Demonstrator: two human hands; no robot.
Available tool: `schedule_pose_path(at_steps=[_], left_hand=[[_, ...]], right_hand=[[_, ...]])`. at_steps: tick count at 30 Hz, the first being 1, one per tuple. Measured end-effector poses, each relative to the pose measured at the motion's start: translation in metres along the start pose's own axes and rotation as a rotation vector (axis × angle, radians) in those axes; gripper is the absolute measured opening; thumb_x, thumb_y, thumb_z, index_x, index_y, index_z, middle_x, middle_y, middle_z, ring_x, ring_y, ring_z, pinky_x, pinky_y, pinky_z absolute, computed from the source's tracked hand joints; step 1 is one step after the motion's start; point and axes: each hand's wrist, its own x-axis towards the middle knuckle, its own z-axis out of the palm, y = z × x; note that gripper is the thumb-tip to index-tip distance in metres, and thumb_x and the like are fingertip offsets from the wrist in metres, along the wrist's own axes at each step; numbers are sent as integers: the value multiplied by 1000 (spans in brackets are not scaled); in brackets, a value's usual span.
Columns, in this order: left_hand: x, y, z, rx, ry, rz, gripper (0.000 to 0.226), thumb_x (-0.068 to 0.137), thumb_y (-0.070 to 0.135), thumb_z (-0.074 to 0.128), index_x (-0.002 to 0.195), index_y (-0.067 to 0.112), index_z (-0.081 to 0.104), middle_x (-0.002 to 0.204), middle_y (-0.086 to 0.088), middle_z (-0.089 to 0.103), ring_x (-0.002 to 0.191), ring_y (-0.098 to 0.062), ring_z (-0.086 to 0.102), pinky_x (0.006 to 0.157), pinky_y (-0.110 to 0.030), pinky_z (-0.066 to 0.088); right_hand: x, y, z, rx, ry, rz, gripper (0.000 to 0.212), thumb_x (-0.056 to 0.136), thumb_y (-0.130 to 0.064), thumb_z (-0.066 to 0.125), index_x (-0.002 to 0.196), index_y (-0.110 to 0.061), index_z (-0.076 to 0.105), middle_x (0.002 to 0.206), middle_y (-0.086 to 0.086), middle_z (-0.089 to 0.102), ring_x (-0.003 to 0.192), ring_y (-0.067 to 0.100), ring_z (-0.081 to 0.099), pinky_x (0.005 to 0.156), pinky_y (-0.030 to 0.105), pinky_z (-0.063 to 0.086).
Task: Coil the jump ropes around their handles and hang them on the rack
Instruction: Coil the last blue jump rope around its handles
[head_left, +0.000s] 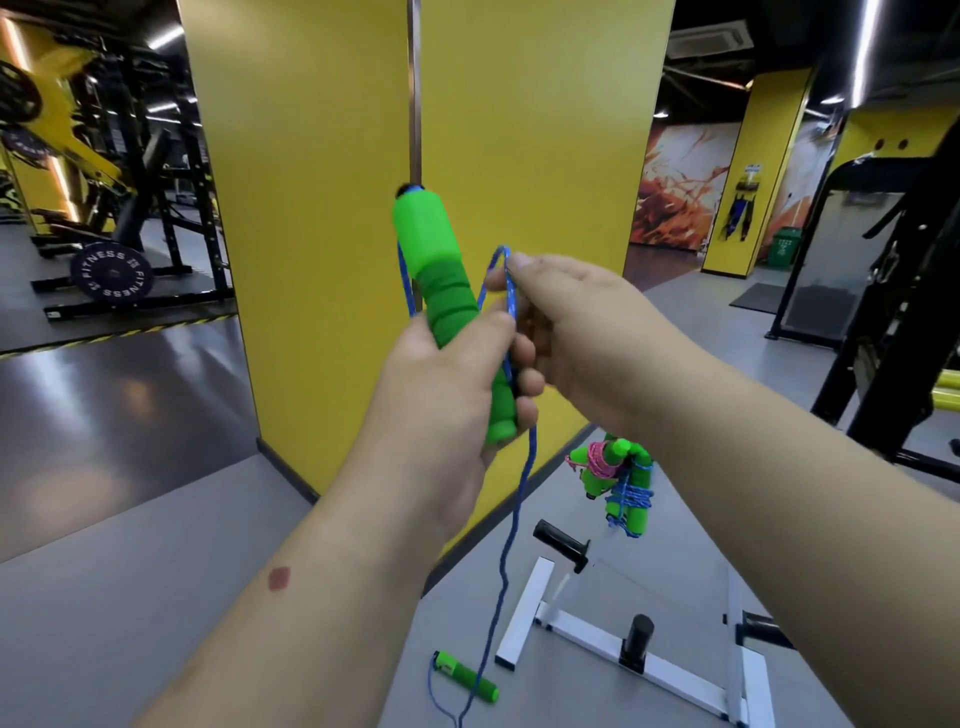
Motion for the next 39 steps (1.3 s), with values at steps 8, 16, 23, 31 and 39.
schedule_pose_path(at_steps=[8, 16, 23, 31, 39], left_hand=[[14, 15, -10, 176, 149, 231, 7, 98, 14, 60, 92, 10, 60, 74, -4, 68, 63, -17, 66, 53, -24, 50], [-17, -9, -1, 105, 43, 91, 2, 102, 22, 58, 100, 22, 58, 84, 5, 71, 72, -14, 72, 50, -25, 48], [-25, 3, -2, 87, -20, 39, 4, 100, 12, 59, 98, 15, 59, 71, -1, 67, 56, -14, 57, 44, -22, 43], [-14, 23, -8, 291, 42, 280, 12, 92, 17, 65, 83, 16, 59, 69, -1, 66, 59, -20, 61, 49, -30, 48], [-26, 12, -3, 219, -20, 232, 4, 103, 25, 59, 99, 23, 57, 78, 2, 69, 66, -18, 66, 49, -26, 48]], right_hand=[[-30, 3, -1, -26, -203, 229, 23, 102, -26, 47, 89, -11, 57, 65, 2, 45, 50, 14, 35, 49, 26, 32], [-20, -9, 11, 159, -24, -46, 17, 105, -19, 48, 95, -10, 59, 66, 0, 51, 49, 10, 38, 44, 22, 33], [-19, 2, 6, 103, 49, -53, 18, 104, -25, 51, 99, -10, 59, 68, 1, 63, 51, 10, 55, 46, 21, 45], [-60, 17, 15, 168, -126, 202, 26, 104, -29, 41, 83, -17, 49, 61, 2, 41, 50, 18, 33, 51, 30, 29], [-59, -18, 24, 224, 17, -148, 18, 105, -10, 42, 92, -12, 54, 61, 0, 46, 49, 13, 30, 43, 24, 25]])
